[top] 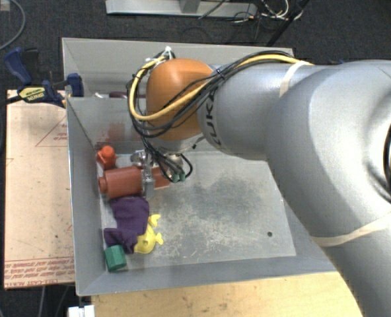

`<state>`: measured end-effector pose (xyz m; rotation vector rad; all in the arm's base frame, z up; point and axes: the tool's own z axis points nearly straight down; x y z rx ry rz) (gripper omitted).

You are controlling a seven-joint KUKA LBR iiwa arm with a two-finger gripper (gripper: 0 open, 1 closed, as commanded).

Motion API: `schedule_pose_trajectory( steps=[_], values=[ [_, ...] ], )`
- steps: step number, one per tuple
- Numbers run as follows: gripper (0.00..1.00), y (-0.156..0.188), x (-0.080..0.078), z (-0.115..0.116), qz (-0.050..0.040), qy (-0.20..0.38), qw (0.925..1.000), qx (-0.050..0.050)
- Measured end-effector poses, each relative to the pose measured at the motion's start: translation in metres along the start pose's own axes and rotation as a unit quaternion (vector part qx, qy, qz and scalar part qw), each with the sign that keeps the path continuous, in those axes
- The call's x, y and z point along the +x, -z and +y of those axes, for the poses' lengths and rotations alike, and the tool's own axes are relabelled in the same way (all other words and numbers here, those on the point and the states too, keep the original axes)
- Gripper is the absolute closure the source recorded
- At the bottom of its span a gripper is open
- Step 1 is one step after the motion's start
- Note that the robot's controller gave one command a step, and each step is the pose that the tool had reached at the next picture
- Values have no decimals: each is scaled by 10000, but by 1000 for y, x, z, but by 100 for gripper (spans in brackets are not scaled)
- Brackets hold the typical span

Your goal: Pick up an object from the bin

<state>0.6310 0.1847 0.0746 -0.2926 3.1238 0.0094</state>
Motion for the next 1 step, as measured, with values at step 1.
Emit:
schedule_pose_trajectory(
  steps=[1],
  values=[
    [100,13,0,0,6,1,10000,1]
  ],
)
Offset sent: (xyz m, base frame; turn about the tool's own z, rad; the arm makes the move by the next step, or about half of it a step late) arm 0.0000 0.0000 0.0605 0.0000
